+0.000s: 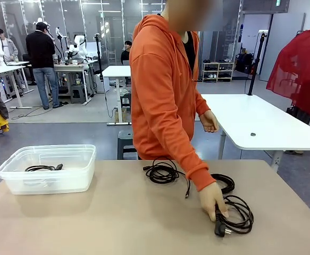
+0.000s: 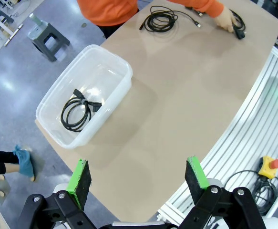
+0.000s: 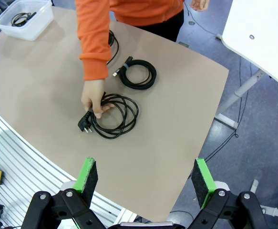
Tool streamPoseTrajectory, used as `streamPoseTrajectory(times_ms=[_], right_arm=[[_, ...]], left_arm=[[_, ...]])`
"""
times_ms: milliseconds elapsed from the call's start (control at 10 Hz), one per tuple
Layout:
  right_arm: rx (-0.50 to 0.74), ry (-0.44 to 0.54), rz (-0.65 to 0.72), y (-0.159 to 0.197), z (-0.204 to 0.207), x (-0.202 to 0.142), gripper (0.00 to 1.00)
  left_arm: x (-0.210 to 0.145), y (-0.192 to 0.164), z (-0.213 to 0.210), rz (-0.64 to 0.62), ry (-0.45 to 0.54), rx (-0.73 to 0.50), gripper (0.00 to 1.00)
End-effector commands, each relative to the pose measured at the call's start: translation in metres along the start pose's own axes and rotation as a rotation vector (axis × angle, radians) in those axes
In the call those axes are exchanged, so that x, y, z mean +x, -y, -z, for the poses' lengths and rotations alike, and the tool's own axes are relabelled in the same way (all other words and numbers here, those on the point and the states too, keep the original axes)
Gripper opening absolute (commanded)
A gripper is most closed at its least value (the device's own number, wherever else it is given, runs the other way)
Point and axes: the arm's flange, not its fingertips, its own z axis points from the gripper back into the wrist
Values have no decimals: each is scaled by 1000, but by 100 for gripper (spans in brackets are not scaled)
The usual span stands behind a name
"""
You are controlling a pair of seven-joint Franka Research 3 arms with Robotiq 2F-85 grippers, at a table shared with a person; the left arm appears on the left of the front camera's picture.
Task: Organize and store the cables.
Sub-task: Place the Power Cable into the Organizing box.
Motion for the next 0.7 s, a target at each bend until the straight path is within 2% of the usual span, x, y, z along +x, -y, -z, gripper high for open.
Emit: streamPoseTrajectory(times_ms=[0,600], right_arm=[[-2,-1,-1,0,0,1,100],[-2,-1,-1,0,0,1,100]], left_arm=[[-1,0,-2,4,0,4,100],[-1,0,-2,4,0,4,100]])
